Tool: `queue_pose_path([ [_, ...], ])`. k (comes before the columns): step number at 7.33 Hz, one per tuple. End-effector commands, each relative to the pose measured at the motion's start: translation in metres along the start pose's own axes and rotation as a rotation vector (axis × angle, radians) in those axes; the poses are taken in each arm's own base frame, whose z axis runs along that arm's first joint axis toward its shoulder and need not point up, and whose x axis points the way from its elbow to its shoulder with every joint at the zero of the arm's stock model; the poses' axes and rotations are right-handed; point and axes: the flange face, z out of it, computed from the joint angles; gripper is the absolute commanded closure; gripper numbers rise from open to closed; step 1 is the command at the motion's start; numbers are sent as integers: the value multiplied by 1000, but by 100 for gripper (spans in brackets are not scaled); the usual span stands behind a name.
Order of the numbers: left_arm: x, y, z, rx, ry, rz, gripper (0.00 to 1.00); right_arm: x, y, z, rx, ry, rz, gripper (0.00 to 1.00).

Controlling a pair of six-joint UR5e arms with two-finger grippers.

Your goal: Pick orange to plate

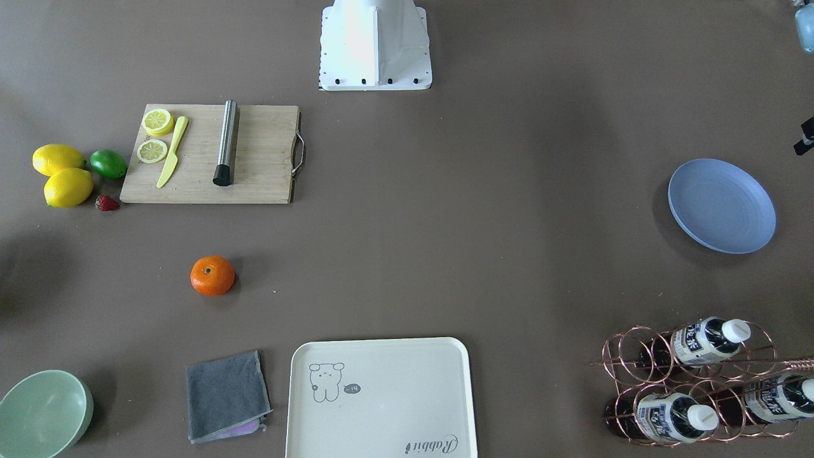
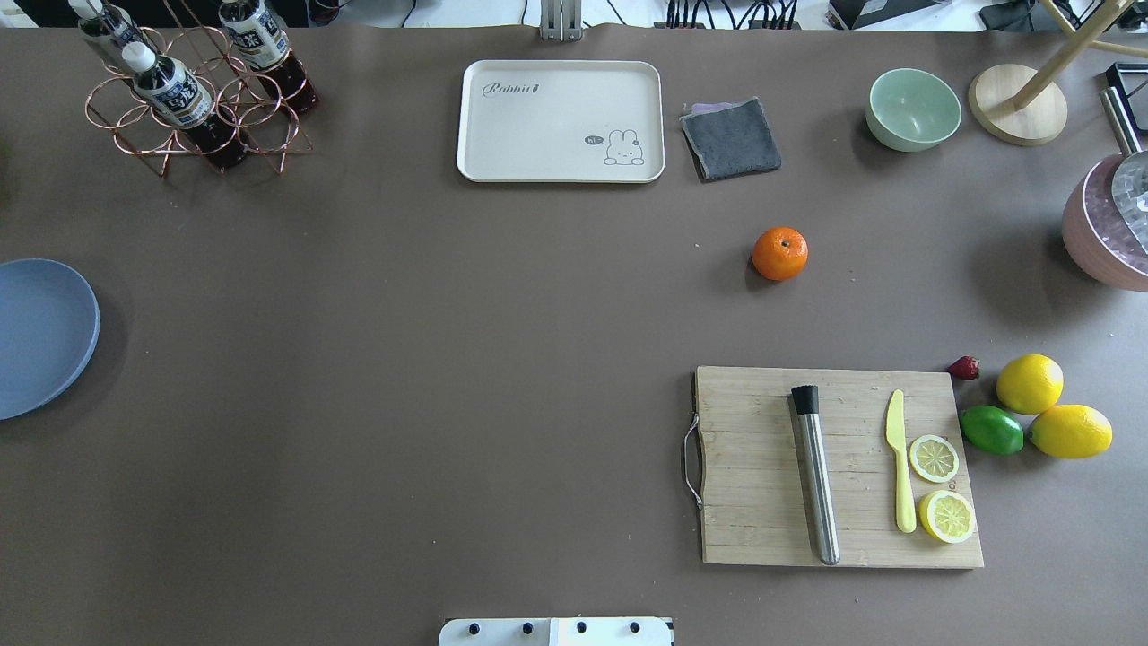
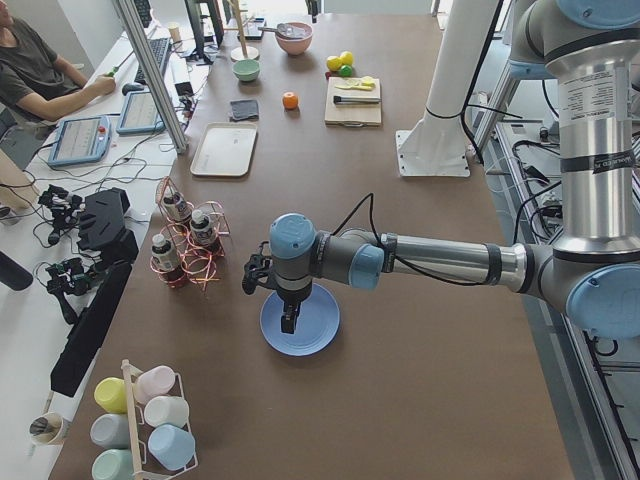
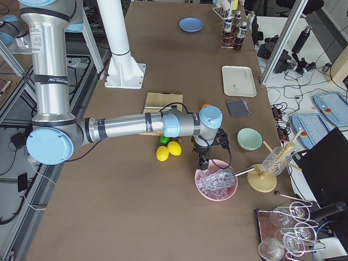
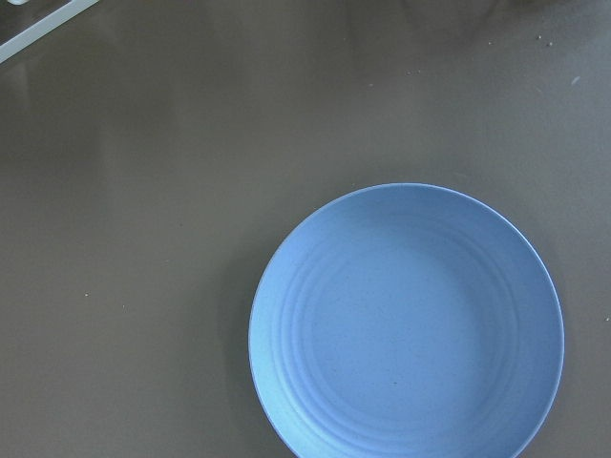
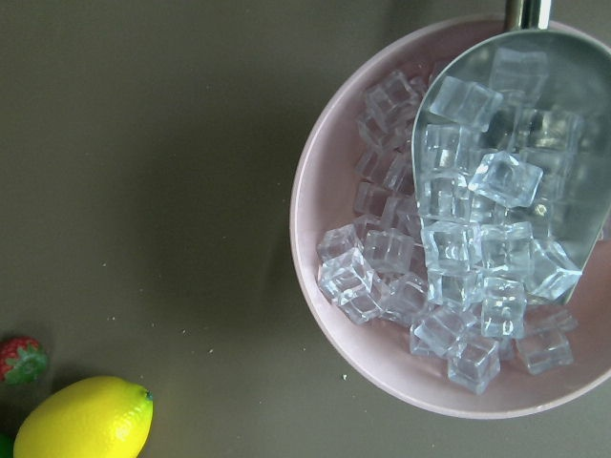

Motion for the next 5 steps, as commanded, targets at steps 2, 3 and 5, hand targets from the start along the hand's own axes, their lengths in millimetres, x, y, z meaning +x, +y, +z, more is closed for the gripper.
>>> queue_pose_path([
  [2,0,1,4,-9,-2,7,2,-1,0,-1,2,-1,-2,0],
  [3,0,1,6,-14,-2,6,2,-1,-1,-2,3,-1,-3,0],
  [5,-1,2,7,-16,-3,4,2,-3,-1,-3,7,-1,-7,0],
])
